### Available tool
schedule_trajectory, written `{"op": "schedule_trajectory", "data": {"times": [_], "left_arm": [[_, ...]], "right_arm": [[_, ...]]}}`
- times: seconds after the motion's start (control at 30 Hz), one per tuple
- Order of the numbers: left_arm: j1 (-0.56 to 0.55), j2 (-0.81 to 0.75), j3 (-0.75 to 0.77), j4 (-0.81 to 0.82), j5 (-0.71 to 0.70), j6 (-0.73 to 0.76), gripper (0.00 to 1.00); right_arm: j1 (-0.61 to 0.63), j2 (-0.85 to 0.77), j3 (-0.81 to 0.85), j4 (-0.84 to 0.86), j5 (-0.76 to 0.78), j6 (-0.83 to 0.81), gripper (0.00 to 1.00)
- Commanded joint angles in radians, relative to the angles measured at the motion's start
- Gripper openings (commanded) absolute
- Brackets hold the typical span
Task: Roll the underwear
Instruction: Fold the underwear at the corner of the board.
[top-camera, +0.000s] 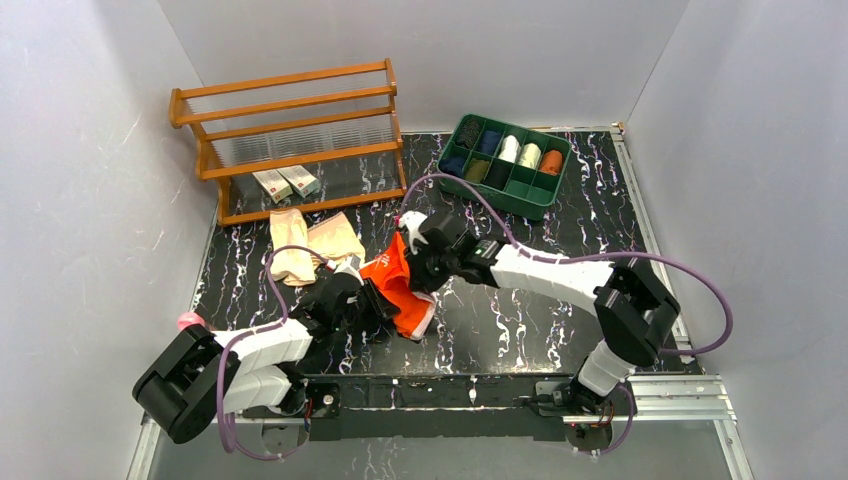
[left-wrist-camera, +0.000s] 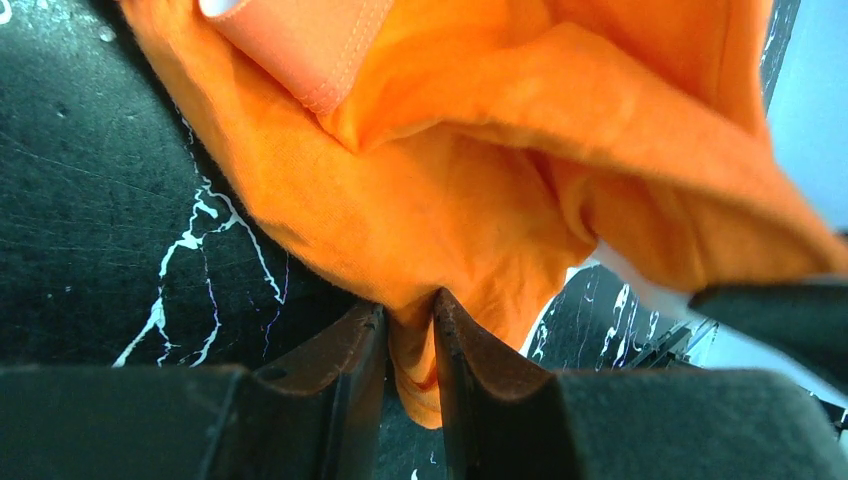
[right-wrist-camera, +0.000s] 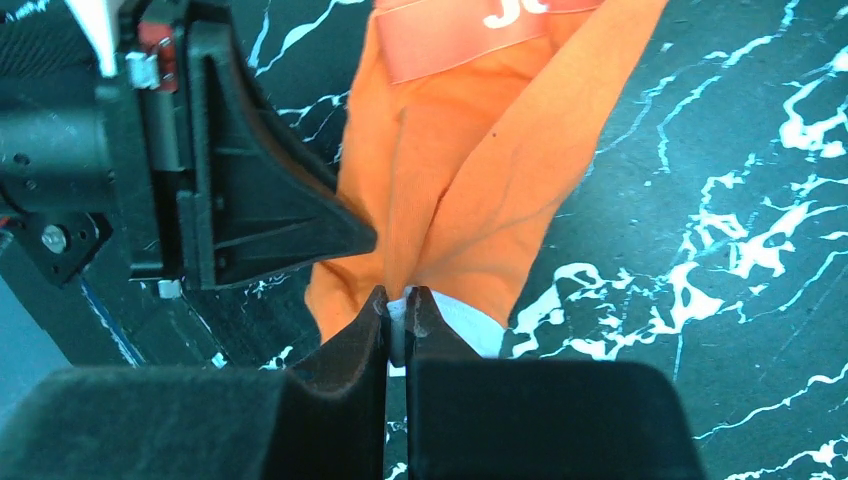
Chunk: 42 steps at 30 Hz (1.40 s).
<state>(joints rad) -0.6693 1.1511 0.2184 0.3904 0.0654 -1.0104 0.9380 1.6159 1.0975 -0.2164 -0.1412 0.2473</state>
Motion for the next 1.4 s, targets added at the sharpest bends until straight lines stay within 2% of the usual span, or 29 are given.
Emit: {"op": "schedule_trajectory", "data": {"times": [0.0,0.3,0.37,0.43,0.53,0.7,0.83,0.9,1.0,1.13,1.23,1.37], "left_arm": [[0.002,0.001,0.018,0.003,-0.035,-0.002,0.22],[0.001,-0.059,0.013,-0.045,-0.052,0.002,0.23],[0.001,-0.076,0.014,-0.060,-0.052,0.005,0.26],[0.002,-0.101,0.016,-0.094,-0.052,0.011,0.31],[0.001,-0.156,0.013,-0.155,-0.052,0.003,0.46],[0.002,-0.309,0.019,-0.305,-0.133,-0.007,0.62],[0.005,-0.453,0.068,-0.493,-0.263,-0.002,0.76],[0.009,-0.470,0.118,-0.547,-0.312,0.010,0.81],[0.026,-0.413,0.194,-0.596,-0.347,0.042,0.87],[0.110,-0.275,0.266,-0.567,-0.283,0.089,0.87],[0.192,-0.190,0.268,-0.461,-0.149,0.081,0.80],[0.234,-0.121,0.248,-0.321,-0.044,0.050,0.71]], "right_arm": [[0.099,0.025,0.069,-0.088,0.126,-0.091,0.06],[0.167,0.062,0.042,-0.106,0.080,-0.101,0.07],[0.166,0.075,0.031,-0.102,0.094,-0.089,0.08],[0.167,0.089,0.022,-0.092,0.105,-0.078,0.09],[0.166,0.112,0.018,-0.078,0.094,-0.058,0.11],[0.166,0.116,0.015,-0.066,0.091,-0.036,0.11],[0.166,0.105,0.002,-0.040,0.067,-0.027,0.13],[0.166,0.101,-0.004,-0.032,0.059,-0.021,0.13],[0.167,0.082,-0.026,-0.008,0.048,-0.007,0.14],[0.168,0.052,-0.060,0.007,0.062,0.001,0.15],[0.168,0.037,-0.077,0.015,0.065,0.007,0.15],[0.168,0.035,-0.083,0.018,0.074,0.013,0.15]]}}
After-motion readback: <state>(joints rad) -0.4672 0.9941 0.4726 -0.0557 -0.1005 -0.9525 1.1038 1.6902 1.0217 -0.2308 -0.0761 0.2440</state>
